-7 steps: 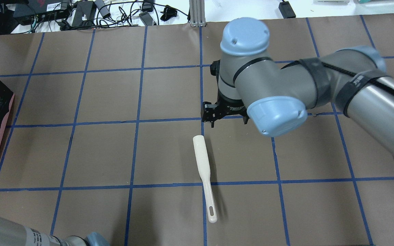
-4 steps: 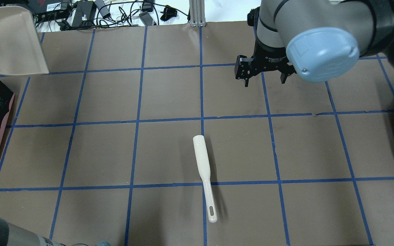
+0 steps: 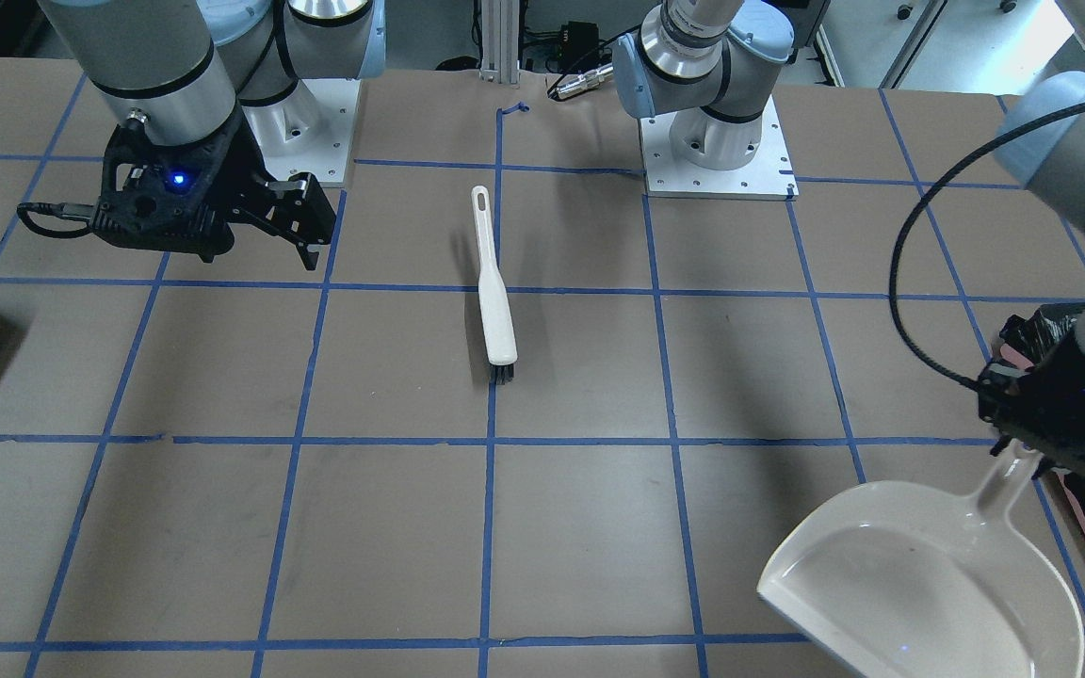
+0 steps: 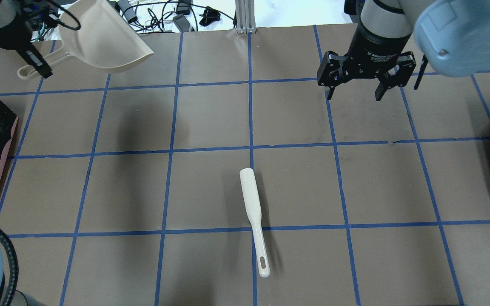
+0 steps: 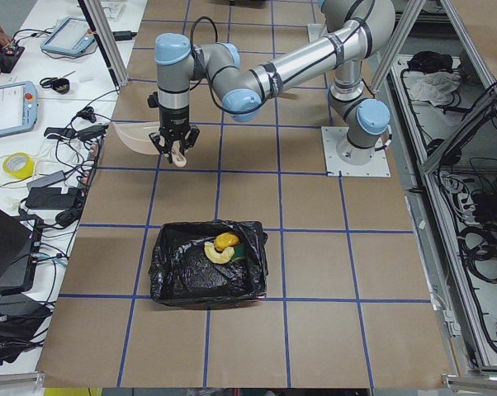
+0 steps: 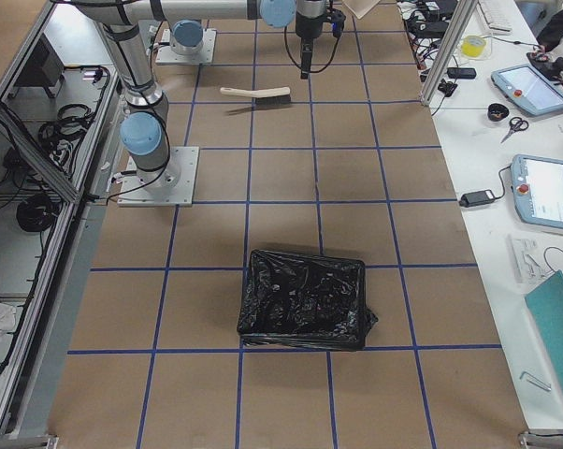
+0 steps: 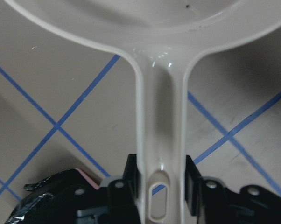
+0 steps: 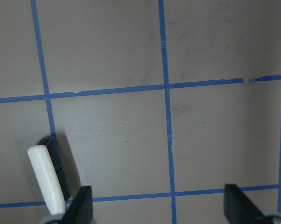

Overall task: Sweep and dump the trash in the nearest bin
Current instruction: 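Return the dustpan to table center with the left gripper while the right rises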

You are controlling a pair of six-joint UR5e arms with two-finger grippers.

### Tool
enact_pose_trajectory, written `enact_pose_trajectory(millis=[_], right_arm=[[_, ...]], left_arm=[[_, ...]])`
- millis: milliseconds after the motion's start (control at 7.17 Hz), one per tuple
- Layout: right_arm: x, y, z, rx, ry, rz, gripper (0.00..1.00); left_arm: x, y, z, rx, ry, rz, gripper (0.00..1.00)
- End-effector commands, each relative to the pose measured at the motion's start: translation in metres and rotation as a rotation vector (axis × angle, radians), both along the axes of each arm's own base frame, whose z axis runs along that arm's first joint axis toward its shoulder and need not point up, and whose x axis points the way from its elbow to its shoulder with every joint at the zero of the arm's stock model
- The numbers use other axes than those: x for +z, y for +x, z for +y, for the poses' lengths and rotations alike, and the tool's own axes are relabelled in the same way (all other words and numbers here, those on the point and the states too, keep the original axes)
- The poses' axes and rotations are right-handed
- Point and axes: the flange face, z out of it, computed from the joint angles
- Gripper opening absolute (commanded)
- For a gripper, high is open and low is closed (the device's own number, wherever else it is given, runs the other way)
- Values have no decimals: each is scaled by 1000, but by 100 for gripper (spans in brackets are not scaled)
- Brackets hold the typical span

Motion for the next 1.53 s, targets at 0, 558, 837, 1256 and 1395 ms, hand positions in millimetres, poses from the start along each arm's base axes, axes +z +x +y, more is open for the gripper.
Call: enact_pose_trajectory(millis=[0,558,837,1256,1395], right_arm=[[1,-14,-8,10,-44,54,100],[-16,-9,-4,8,-26,64,100],[-6,-10,0,18,-45,67,100],[-11,-10,-4,23,-37,66,100],[-12,-10,-3,28,-34,68,100]], left_arm=[[-34,-99,0,224,50,134,0],[-77,-241,32,349,130,186,0],[-91,-283,49,454,214,245,0],[-118,-359,77,551,252,211,0],[-125,-361,75,548,252,208,0]])
